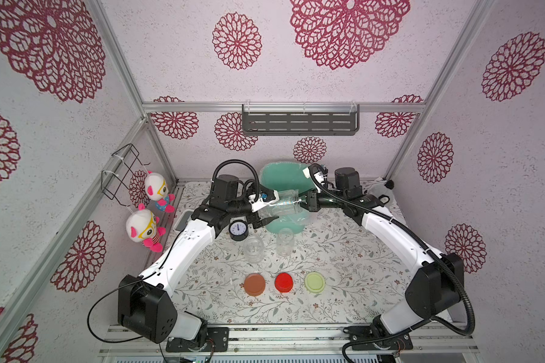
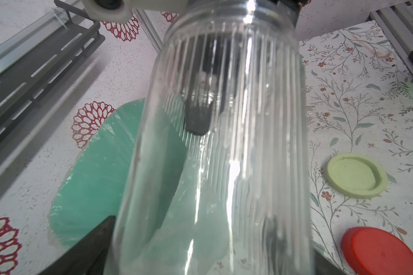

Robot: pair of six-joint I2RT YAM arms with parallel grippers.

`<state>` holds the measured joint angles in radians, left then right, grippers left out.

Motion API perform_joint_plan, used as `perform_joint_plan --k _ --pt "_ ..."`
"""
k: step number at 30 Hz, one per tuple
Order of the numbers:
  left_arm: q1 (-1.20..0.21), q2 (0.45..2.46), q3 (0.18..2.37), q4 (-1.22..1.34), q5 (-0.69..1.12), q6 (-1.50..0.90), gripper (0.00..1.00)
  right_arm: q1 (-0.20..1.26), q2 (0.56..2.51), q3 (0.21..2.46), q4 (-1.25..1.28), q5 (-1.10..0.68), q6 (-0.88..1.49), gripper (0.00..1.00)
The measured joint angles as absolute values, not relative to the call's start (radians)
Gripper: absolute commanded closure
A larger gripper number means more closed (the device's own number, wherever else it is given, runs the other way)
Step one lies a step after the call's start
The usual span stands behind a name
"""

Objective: Empty moldy peanuts from jars
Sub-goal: Place the jar at the center of the board.

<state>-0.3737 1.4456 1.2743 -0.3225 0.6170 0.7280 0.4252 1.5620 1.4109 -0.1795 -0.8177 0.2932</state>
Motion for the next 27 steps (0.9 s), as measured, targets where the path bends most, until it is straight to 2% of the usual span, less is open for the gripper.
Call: perform_joint_plan --k 14,27 --pt "-0.347 1.392 1.177 -0.213 0.597 0.659 0.03 0.360 1.416 1.333 -0.152 -0.839 0.316 1.00" --pt "-0.344 1.274 0.974 -0.002 0.681 0.493 0.03 0.335 1.204 1.351 -0.583 -0.586 0.123 1.00"
